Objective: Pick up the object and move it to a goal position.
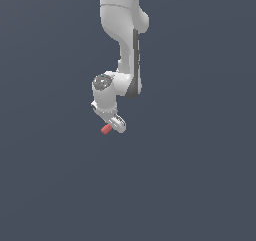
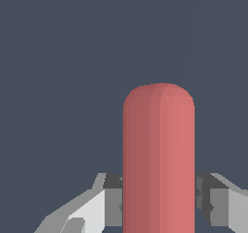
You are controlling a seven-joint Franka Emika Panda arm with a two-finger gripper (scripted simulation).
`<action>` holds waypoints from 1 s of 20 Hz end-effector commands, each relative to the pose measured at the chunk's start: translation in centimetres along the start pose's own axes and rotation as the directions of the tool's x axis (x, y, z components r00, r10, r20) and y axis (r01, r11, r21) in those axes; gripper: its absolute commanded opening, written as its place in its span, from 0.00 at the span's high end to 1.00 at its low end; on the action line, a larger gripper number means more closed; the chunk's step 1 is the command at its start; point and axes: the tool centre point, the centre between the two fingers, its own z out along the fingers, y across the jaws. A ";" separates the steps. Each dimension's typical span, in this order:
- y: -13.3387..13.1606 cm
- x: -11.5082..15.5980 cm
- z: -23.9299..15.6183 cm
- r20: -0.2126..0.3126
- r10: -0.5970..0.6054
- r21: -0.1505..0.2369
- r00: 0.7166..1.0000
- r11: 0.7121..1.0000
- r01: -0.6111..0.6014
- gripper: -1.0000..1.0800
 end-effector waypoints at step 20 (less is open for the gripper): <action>-15.9 -5.4 -16.3 -0.003 0.001 -0.002 1.000 1.000 -0.001 1.00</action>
